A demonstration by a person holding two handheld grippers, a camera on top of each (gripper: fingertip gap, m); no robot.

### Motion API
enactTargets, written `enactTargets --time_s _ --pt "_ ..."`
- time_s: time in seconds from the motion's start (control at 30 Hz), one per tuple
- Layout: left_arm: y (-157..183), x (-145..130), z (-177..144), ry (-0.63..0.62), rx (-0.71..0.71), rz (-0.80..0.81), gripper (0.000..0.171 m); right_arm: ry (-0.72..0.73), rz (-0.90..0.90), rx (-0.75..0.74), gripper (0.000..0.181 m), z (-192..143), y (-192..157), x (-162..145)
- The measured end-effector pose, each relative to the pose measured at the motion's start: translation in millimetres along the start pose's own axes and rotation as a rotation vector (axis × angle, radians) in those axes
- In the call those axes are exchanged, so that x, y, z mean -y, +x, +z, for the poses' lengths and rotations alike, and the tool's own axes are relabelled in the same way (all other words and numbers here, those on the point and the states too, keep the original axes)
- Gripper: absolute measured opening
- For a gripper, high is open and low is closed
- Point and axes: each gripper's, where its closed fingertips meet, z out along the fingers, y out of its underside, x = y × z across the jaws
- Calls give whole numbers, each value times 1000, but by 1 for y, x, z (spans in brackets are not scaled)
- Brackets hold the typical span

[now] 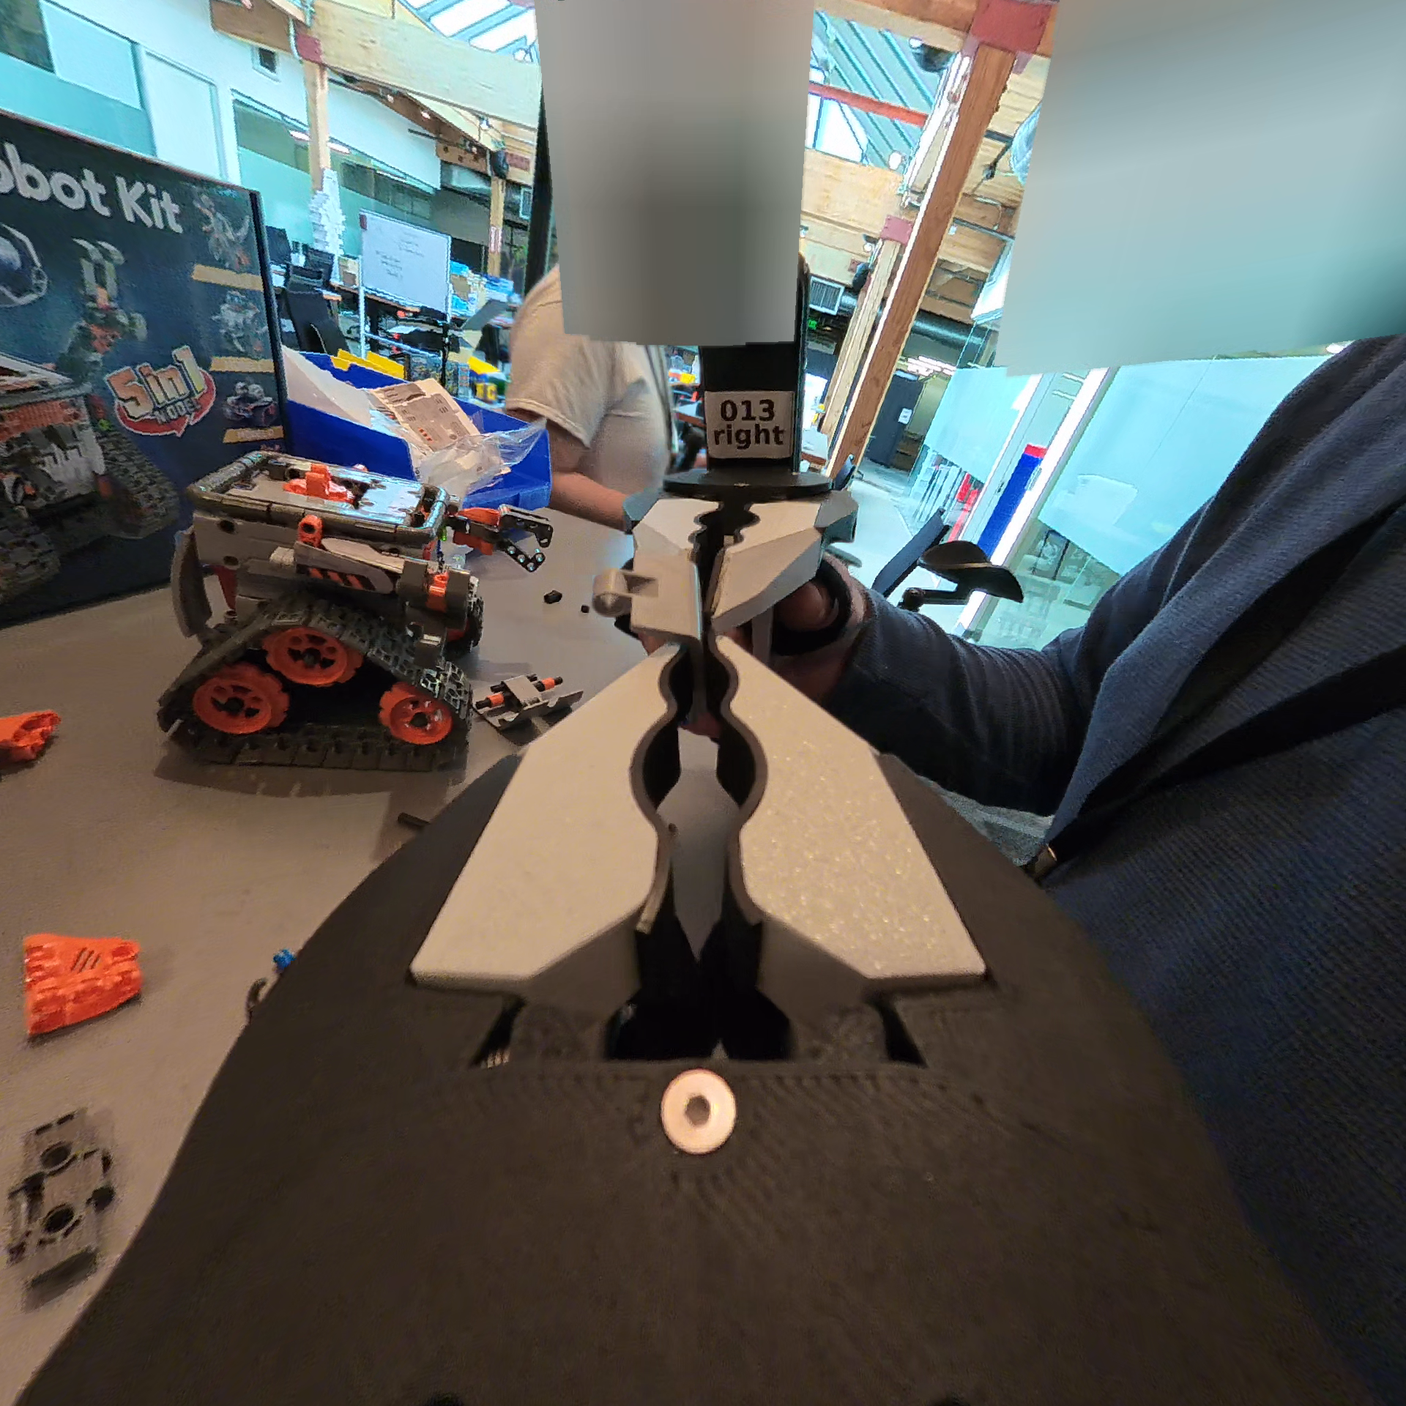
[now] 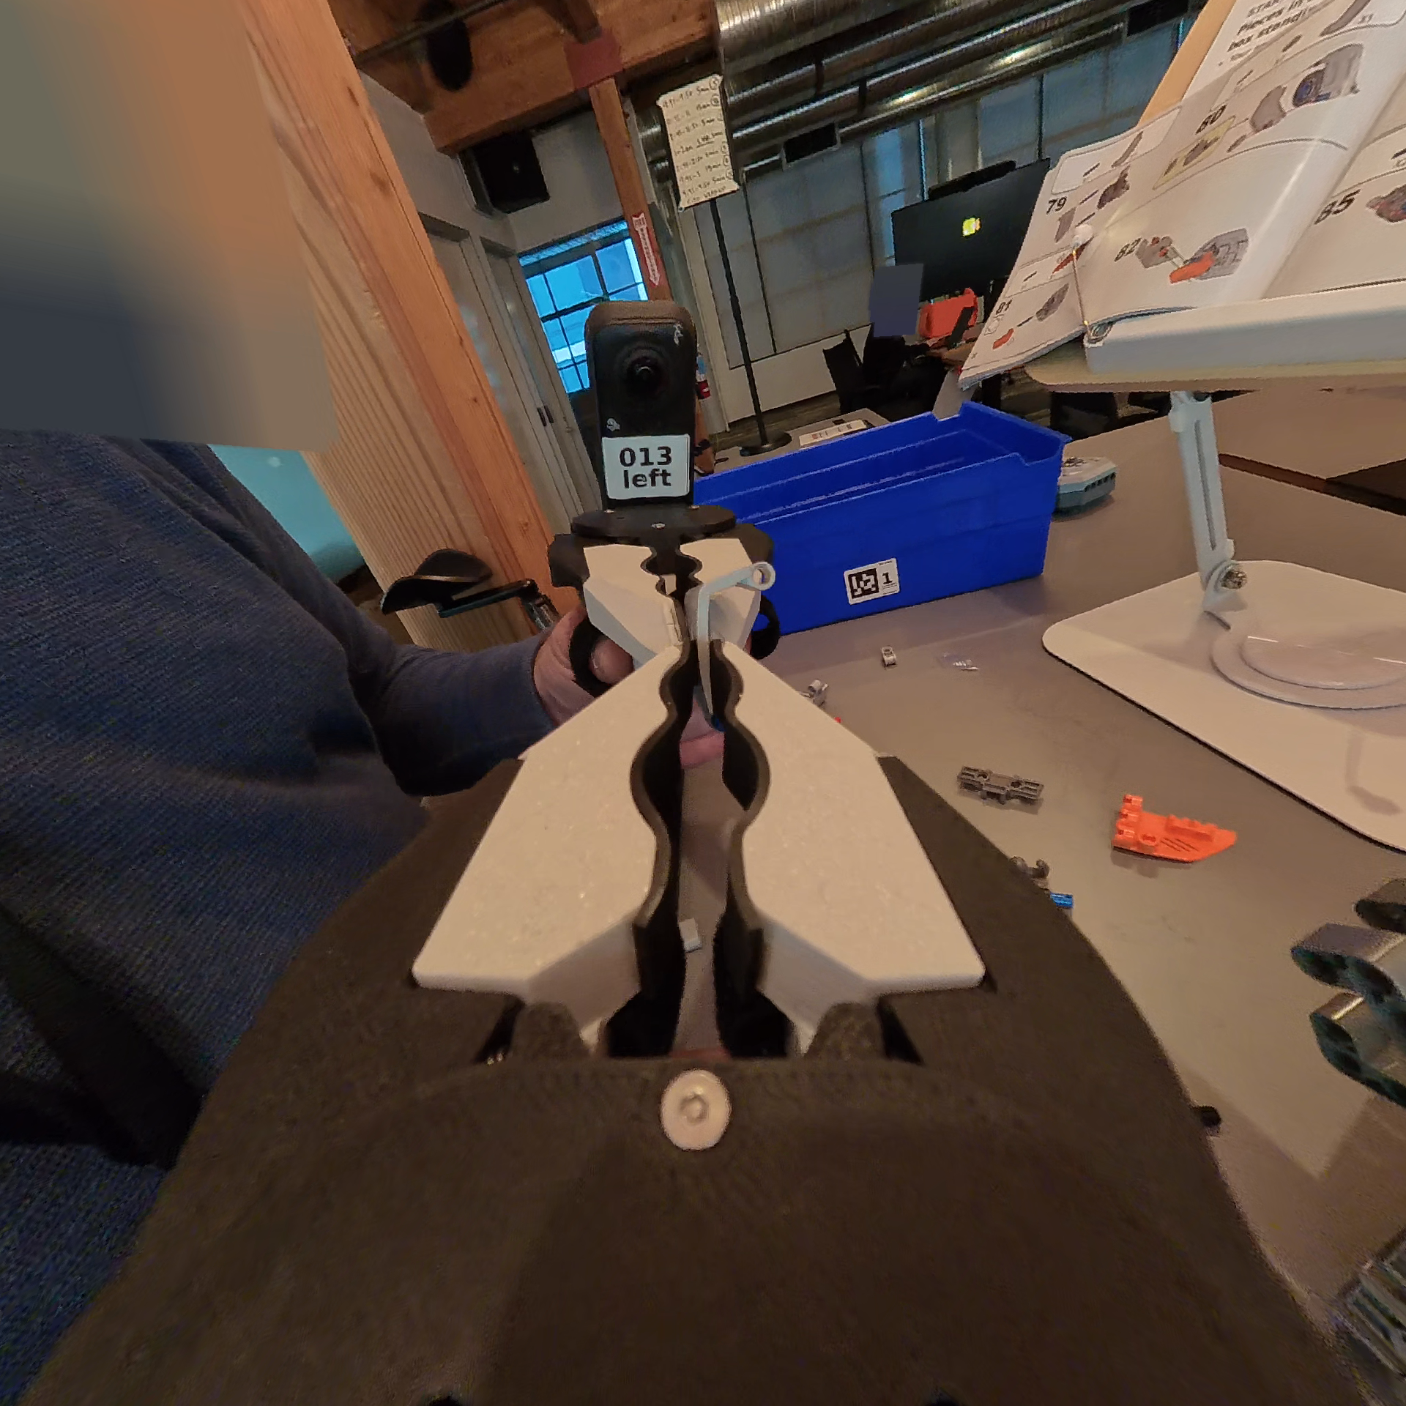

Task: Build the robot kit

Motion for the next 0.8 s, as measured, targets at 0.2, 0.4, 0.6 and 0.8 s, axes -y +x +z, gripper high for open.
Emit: enactTargets --time_s 0.2,0.4,0.6,0.8 --pt "-8 4 -2 -12 34 3 0 -5 -14 -39 1 3 7 4" --pt "-17 8 -4 30 29 -82 0 13 40 -53 1 5 16 7" --pt "-33 16 -13 97 23 -230 0 58 124 -121 7 -6 36 12" --pt "-38 15 -11 130 -15 -342 0 40 199 -97 11 -1 40 8"
